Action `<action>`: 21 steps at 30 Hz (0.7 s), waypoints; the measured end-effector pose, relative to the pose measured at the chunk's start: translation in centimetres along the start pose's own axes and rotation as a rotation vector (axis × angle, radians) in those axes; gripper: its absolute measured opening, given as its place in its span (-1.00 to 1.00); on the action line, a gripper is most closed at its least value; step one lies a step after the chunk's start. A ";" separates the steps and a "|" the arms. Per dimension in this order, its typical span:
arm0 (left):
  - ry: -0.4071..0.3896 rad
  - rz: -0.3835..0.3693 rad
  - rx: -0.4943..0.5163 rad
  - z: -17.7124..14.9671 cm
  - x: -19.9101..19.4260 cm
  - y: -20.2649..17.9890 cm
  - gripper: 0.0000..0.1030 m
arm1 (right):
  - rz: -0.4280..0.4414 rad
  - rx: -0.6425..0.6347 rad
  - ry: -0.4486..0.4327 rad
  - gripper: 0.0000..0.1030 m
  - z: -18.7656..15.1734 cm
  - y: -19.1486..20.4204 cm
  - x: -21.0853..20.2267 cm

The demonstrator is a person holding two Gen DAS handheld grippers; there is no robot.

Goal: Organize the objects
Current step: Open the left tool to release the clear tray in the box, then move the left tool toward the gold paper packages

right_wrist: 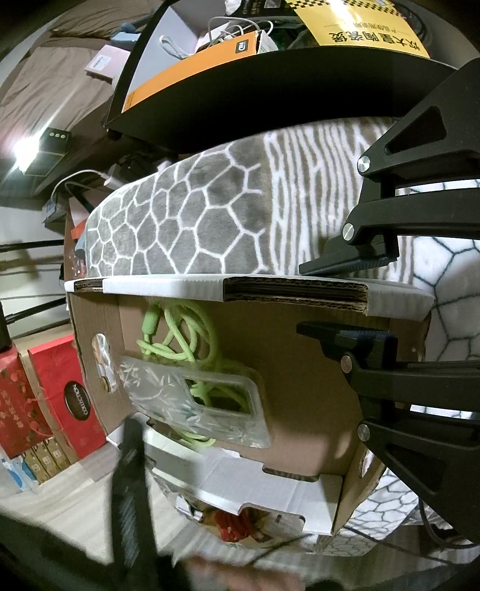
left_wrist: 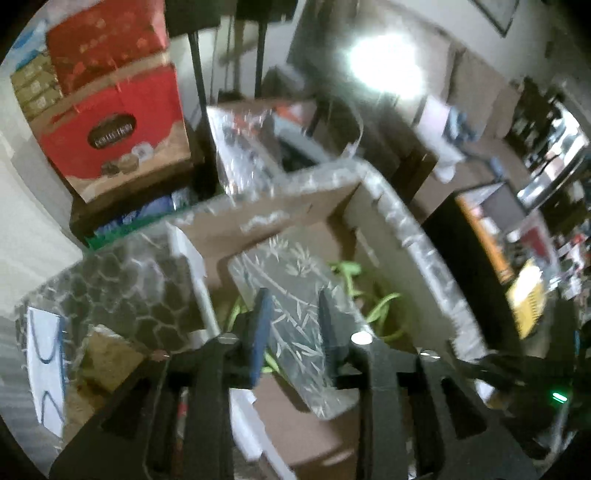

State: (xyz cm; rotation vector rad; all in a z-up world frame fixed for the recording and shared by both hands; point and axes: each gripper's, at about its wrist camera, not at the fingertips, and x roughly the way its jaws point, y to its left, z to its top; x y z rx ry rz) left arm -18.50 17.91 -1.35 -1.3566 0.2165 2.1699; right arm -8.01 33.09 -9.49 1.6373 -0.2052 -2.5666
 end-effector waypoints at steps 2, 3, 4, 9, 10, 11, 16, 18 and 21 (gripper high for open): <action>-0.040 0.017 -0.004 0.0 -2.5 0.9 -0.09 | 0.000 0.000 0.000 -0.50 0.0 0.0 0.0; -0.049 0.021 -0.006 0.1 -3.2 1.4 0.03 | 0.001 0.001 0.000 -0.50 0.1 -0.1 0.1; -0.057 0.028 -0.009 0.0 -4.1 2.0 0.07 | 0.002 0.001 0.000 -0.50 0.1 -0.1 0.1; -0.050 0.105 -0.038 -1.3 -7.2 6.0 0.25 | 0.003 0.003 0.000 -0.49 0.1 -0.2 0.1; -0.046 0.121 -0.047 -1.7 -7.5 7.0 0.25 | 0.003 0.003 -0.001 -0.49 0.1 -0.2 0.1; -0.037 0.143 -0.060 -2.1 -7.7 8.1 0.25 | 0.003 0.003 -0.001 -0.49 0.1 -0.2 0.1; 0.028 0.202 -0.146 -4.1 -7.3 13.5 0.25 | 0.004 0.002 -0.001 -0.47 0.1 -0.2 0.1; 0.047 0.185 -0.167 -5.0 -6.9 14.7 0.25 | 0.006 0.006 0.000 -0.47 0.1 -0.2 0.1; 0.063 0.137 -0.166 -6.3 -6.4 15.1 0.25 | -0.002 0.001 0.000 -0.47 0.1 -0.1 0.1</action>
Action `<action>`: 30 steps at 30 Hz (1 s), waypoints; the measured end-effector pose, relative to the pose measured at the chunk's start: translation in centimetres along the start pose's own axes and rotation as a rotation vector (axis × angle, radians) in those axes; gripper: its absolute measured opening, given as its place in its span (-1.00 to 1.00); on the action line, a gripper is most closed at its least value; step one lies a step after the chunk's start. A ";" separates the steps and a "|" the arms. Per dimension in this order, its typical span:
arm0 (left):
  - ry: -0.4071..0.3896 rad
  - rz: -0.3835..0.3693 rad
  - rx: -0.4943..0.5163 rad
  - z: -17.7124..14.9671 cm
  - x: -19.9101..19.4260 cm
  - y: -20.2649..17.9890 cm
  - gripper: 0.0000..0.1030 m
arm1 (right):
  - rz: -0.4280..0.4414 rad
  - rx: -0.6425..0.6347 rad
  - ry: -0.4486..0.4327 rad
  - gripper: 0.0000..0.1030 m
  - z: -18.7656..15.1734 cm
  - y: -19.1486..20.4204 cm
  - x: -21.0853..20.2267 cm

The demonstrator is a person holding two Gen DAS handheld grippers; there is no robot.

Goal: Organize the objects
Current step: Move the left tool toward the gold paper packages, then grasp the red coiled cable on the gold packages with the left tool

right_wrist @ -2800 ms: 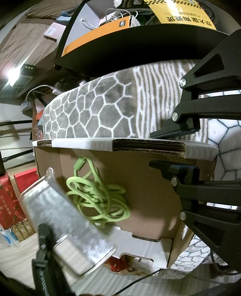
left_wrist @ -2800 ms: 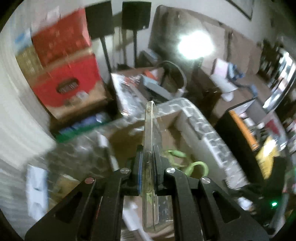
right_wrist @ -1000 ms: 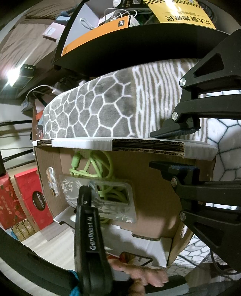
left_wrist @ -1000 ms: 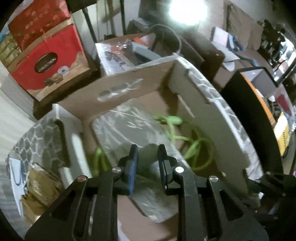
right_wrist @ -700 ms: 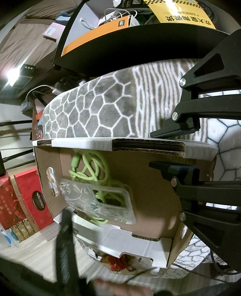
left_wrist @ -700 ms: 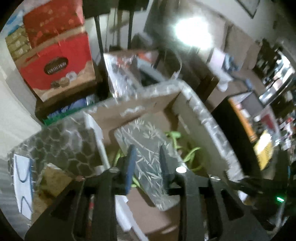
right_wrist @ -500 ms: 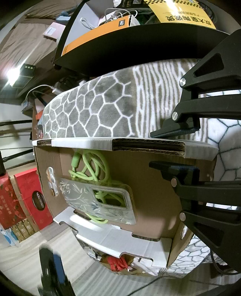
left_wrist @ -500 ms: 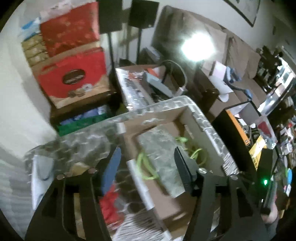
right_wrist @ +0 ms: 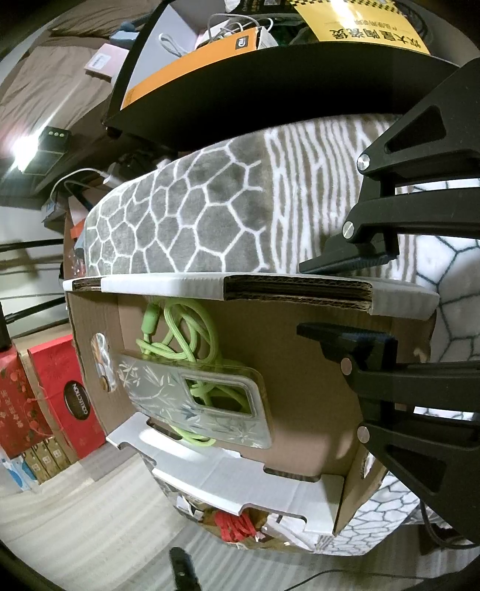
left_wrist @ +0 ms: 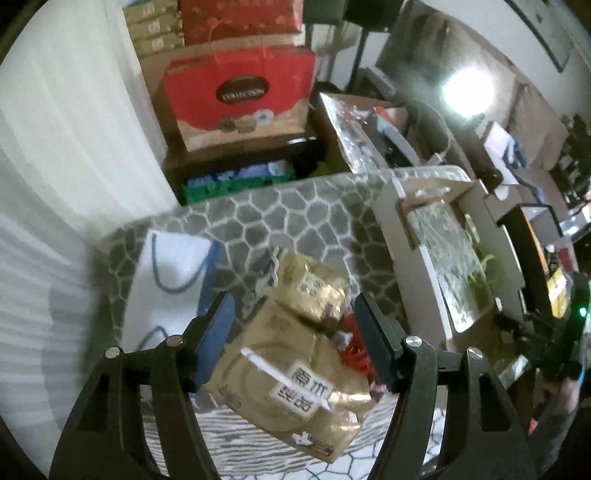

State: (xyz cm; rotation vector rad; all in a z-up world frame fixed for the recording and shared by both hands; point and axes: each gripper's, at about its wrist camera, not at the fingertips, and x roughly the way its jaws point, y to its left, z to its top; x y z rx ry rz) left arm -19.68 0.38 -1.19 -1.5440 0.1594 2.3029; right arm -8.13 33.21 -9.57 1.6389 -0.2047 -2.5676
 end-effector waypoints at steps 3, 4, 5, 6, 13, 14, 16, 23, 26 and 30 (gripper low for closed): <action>0.004 -0.014 0.053 -1.1 0.4 -1.2 0.25 | -0.003 -0.002 0.002 -0.47 0.0 0.1 0.1; 0.005 -0.019 0.074 -1.4 0.5 -1.7 0.25 | -0.003 -0.002 0.001 -0.47 0.0 0.1 0.1; 0.009 -0.025 0.098 -1.8 0.7 -2.5 0.25 | -0.003 -0.002 0.001 -0.47 0.0 0.1 0.1; 0.011 -0.029 0.110 -1.9 0.7 -3.0 0.25 | -0.003 -0.001 0.001 -0.47 0.0 0.1 0.1; 0.049 0.003 0.242 -3.3 2.4 -6.8 0.25 | -0.003 -0.001 0.002 -0.47 0.0 0.1 0.2; 0.055 0.026 0.263 -3.6 2.8 -7.3 0.25 | -0.002 -0.001 0.001 -0.47 0.0 0.1 0.2; 0.062 0.053 0.282 -3.9 3.4 -7.6 0.25 | -0.002 0.000 0.001 -0.47 0.0 0.1 0.2; 0.058 0.027 0.261 -3.7 3.6 -7.2 -0.36 | -0.002 0.000 0.002 -0.47 0.0 0.1 0.2; 0.052 0.025 0.246 -3.3 3.3 -7.1 -0.41 | -0.003 -0.001 0.001 -0.47 0.0 0.1 0.2; 0.025 0.007 0.220 -2.7 2.5 -7.0 -0.44 | -0.001 -0.001 0.002 -0.46 0.0 0.1 0.2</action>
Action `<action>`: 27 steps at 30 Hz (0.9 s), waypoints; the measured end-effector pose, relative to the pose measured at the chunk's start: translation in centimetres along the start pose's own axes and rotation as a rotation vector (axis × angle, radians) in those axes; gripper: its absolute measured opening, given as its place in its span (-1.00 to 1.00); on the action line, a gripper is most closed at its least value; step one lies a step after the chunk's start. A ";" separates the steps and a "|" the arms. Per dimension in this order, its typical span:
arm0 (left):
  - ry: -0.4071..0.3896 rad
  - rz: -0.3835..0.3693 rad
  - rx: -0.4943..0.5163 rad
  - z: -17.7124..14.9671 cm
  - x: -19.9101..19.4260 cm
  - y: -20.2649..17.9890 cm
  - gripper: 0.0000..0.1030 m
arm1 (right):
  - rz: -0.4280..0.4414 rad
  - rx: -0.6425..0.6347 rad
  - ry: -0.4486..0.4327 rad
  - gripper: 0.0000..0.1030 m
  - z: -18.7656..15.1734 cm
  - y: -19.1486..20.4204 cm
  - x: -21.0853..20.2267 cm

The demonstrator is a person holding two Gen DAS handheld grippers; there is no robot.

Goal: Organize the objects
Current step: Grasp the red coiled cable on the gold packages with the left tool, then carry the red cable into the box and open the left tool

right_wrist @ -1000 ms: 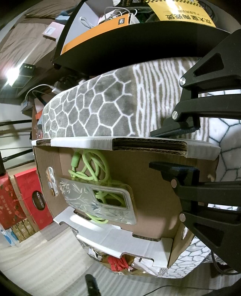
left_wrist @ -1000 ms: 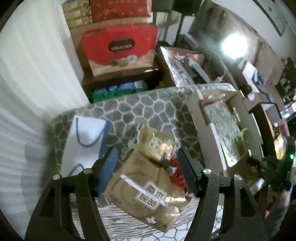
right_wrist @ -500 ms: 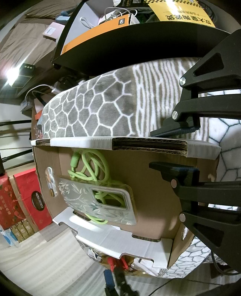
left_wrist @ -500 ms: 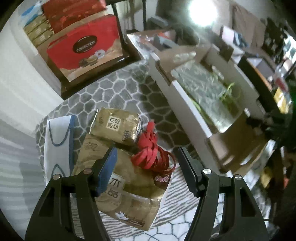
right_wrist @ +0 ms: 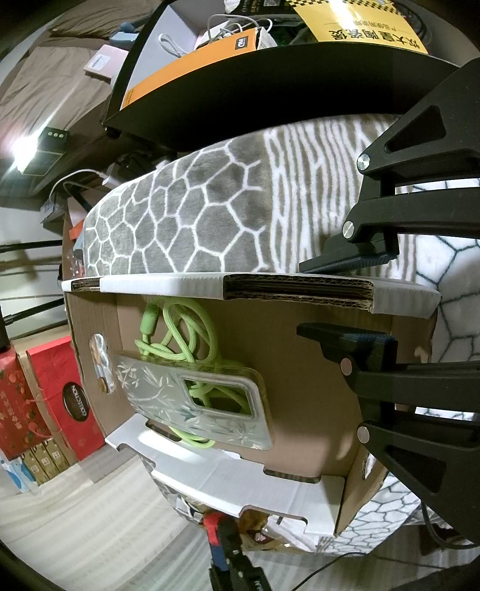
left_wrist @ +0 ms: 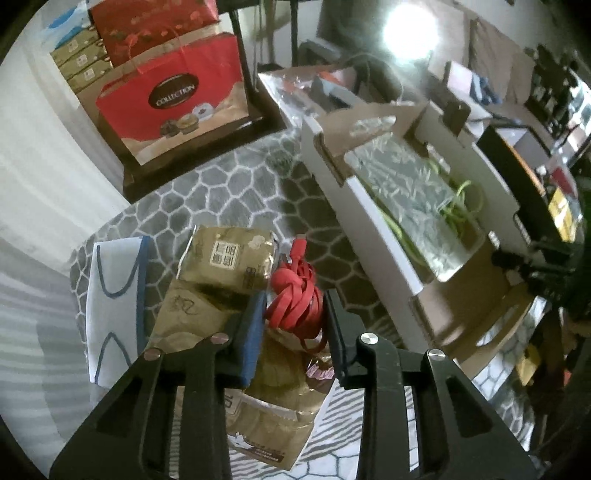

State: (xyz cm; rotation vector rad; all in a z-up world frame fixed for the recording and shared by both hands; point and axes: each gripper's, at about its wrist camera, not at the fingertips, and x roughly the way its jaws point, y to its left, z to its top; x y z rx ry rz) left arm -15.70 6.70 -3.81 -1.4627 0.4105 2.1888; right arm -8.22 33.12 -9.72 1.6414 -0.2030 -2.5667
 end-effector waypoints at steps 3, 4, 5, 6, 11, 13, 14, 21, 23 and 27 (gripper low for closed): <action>-0.039 -0.013 -0.035 0.7 -1.3 0.1 -0.44 | -0.001 -0.002 0.001 -0.46 0.0 0.0 0.0; -0.050 -0.018 -0.045 0.9 -1.6 0.2 -0.44 | -0.001 -0.002 0.001 -0.46 -0.1 0.0 0.0; -0.069 -0.032 -0.062 1.3 -2.3 0.2 -0.44 | -0.001 -0.002 0.001 -0.46 -0.1 0.0 0.1; -0.079 -0.042 -0.071 1.6 -2.8 0.1 -0.44 | 0.000 -0.002 0.001 -0.46 -0.1 0.0 0.1; -0.159 -0.084 -0.096 4.1 -5.0 -1.4 -0.44 | -0.001 -0.002 0.001 -0.46 -0.1 0.0 0.1; -0.174 -0.093 -0.097 4.9 -5.1 -2.3 -0.44 | -0.001 -0.002 0.001 -0.46 -0.1 0.0 0.1; -0.180 -0.099 -0.098 5.4 -5.0 -3.0 -0.44 | -0.001 -0.002 0.001 -0.46 -0.1 0.0 0.1; -0.155 -0.156 -0.093 8.6 -1.5 -7.5 -0.44 | -0.003 -0.004 0.003 -0.46 -0.1 -0.1 0.3; -0.137 -0.181 -0.108 9.5 -0.1 -8.6 -0.44 | -0.002 -0.003 0.002 -0.46 -0.1 -0.1 0.3; -0.132 -0.194 -0.127 10.7 1.7 -10.1 -0.44 | 0.000 -0.003 0.002 -0.45 -0.2 -0.1 0.4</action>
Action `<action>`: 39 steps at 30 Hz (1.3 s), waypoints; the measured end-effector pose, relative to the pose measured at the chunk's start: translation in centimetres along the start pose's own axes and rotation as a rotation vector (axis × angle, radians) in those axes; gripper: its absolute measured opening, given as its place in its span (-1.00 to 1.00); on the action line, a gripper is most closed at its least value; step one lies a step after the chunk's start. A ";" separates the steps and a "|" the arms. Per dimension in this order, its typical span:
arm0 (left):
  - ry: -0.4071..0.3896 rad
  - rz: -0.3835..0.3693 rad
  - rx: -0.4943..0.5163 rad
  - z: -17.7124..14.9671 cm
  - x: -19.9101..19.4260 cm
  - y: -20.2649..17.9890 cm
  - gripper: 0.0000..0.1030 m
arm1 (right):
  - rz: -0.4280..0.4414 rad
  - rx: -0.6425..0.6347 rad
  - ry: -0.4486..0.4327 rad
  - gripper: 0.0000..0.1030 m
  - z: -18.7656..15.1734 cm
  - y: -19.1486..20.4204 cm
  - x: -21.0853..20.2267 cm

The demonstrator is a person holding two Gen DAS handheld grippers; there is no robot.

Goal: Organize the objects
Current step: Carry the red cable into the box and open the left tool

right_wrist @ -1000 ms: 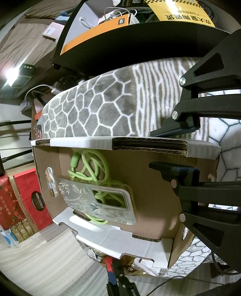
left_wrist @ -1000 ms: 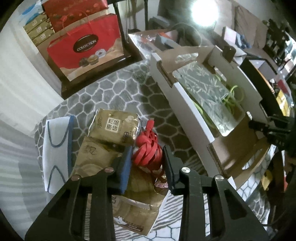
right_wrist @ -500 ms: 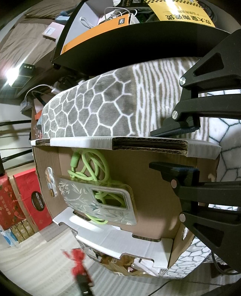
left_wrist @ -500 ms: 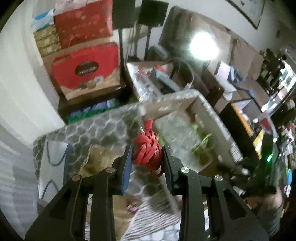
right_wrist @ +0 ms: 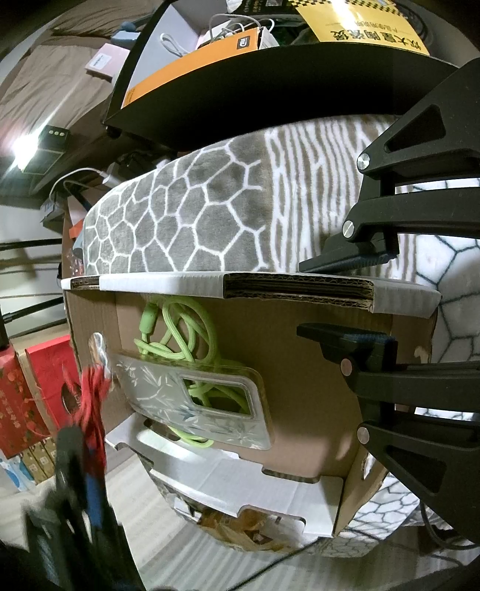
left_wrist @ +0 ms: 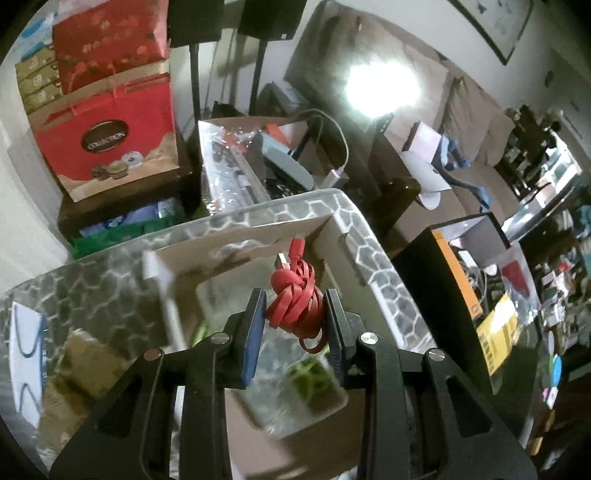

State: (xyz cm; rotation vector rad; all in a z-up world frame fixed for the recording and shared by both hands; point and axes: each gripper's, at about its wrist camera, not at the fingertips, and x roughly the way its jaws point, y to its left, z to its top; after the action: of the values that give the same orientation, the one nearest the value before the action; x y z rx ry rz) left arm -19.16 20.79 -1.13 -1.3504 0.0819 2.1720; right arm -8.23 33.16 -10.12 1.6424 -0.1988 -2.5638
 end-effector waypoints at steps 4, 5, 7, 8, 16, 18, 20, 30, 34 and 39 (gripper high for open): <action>-0.002 0.001 -0.030 0.4 2.0 -0.8 -0.44 | -0.002 -0.005 0.003 -0.45 -0.1 0.1 0.0; -0.003 0.000 -0.040 0.4 2.5 -1.0 -0.43 | -0.002 -0.005 0.004 -0.45 -0.1 0.2 0.0; -0.009 0.000 -0.056 0.3 3.3 -1.2 -0.43 | -0.002 -0.005 0.003 -0.45 -0.2 0.2 0.0; -0.012 0.004 -0.064 0.3 3.7 -1.3 -0.42 | -0.002 -0.005 0.003 -0.45 -0.2 0.2 0.0; 0.098 -0.016 -0.076 -1.1 6.1 -2.0 0.04 | 0.000 -0.004 0.004 -0.44 -0.2 0.3 0.0; 0.078 -0.040 -0.083 -1.2 5.2 -1.8 0.21 | 0.000 -0.003 0.004 -0.44 -0.2 0.3 0.0; 0.066 -0.077 -0.114 -1.3 4.0 -1.0 0.22 | 0.001 -0.003 0.004 -0.44 -0.2 0.3 0.0; 0.051 -0.017 -0.102 -2.5 -2.3 2.9 0.42 | 0.002 -0.006 0.004 -0.43 -0.3 0.5 0.0; 0.044 0.034 -0.125 -3.6 -4.6 5.5 0.42 | 0.001 -0.005 0.004 -0.43 -0.3 0.6 -0.1; 0.054 0.063 -0.184 -4.9 -6.8 9.2 0.42 | 0.002 -0.006 0.004 -0.43 -0.2 0.5 -0.1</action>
State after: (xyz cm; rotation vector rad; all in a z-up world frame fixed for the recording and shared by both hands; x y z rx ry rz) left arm -17.57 8.54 -0.05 -1.5268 -0.0568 2.2409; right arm -7.98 32.68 -10.07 1.6442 -0.1922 -2.5570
